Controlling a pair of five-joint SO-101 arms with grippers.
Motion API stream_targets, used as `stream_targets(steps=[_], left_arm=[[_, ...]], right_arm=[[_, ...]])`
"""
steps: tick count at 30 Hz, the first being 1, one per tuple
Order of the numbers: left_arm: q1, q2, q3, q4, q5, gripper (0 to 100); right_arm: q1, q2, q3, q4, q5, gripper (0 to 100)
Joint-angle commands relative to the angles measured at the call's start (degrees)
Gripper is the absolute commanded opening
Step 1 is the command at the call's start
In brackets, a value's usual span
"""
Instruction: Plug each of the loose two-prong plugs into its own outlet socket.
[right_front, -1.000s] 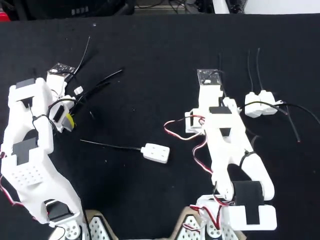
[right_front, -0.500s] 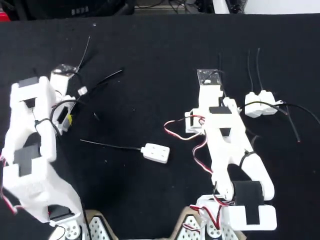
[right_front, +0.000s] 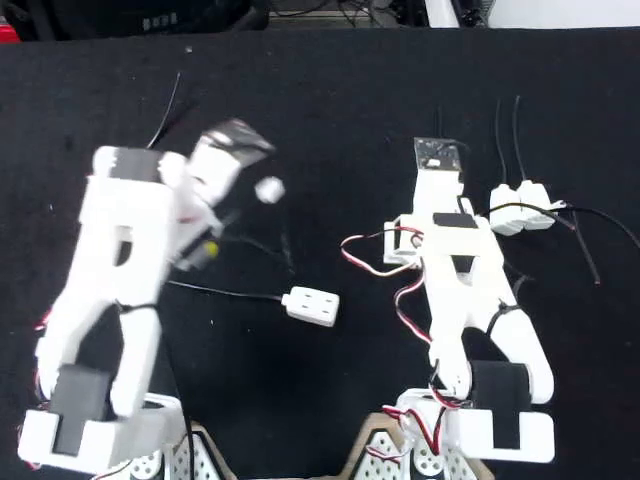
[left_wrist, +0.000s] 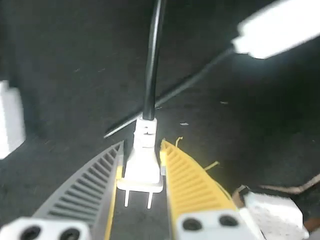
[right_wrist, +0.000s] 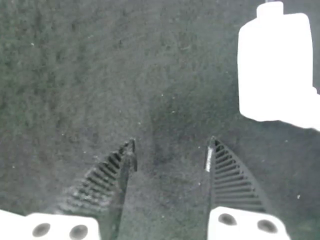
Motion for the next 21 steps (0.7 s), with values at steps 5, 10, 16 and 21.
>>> stream_targets(steps=[5,10,16,21], left_arm=[[11.03,-2.81,11.21,-15.74,3.87,6],[10.42,-2.81,19.74,-31.91,7.3,20],[0.92,-3.52,19.47,-32.44,10.29,25],[-9.98,-3.52,16.92,-26.11,18.37,25]], right_arm=[[1.05,-2.15,-2.77,0.26,-0.26,21.1],[0.88,-1.8,-2.77,0.18,-0.09,21.1],[0.53,-1.8,-2.77,0.26,0.18,21.4],[-2.2,-2.15,-3.56,3.08,0.18,21.4]])
